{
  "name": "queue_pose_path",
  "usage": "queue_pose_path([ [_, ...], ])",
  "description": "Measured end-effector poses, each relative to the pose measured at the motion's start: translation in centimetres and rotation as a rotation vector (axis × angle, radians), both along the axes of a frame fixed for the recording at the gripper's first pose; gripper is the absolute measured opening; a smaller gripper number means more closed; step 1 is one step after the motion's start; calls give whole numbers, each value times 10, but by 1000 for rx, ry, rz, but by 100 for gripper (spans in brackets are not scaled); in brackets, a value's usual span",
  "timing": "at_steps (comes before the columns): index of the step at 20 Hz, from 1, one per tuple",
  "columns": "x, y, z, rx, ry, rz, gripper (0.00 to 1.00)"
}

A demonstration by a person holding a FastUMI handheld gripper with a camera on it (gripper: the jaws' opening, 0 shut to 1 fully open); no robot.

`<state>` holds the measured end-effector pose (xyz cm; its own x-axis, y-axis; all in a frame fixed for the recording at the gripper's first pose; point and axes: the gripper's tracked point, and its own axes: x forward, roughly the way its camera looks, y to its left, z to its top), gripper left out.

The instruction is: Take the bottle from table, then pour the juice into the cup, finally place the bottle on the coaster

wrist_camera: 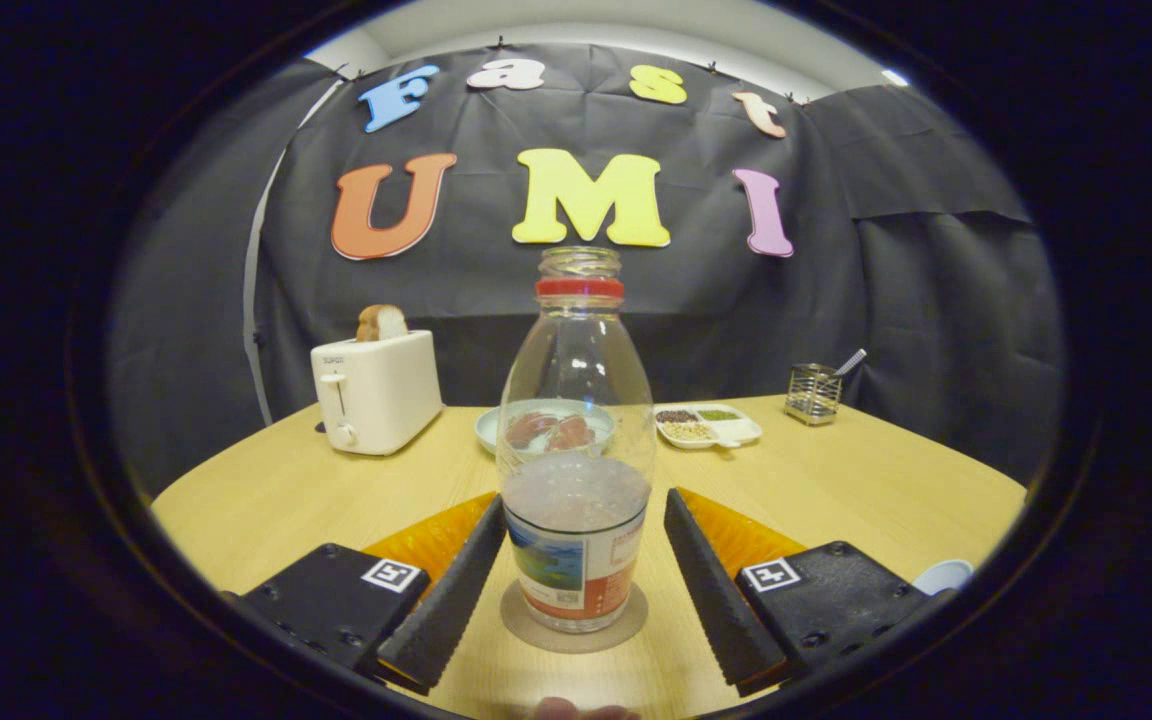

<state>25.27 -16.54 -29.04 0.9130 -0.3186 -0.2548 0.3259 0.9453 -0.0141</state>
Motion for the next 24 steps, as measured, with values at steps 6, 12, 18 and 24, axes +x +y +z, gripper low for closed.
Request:
queue_pose_path([
  [6,-29,5,23,-6,0,2,100],
  [12,-95,36,100,-64,-12,46,100],
  [18,-159,69,207,-118,-99,80,100],
  [24,-216,102,279,-55,-225,113,100],
])
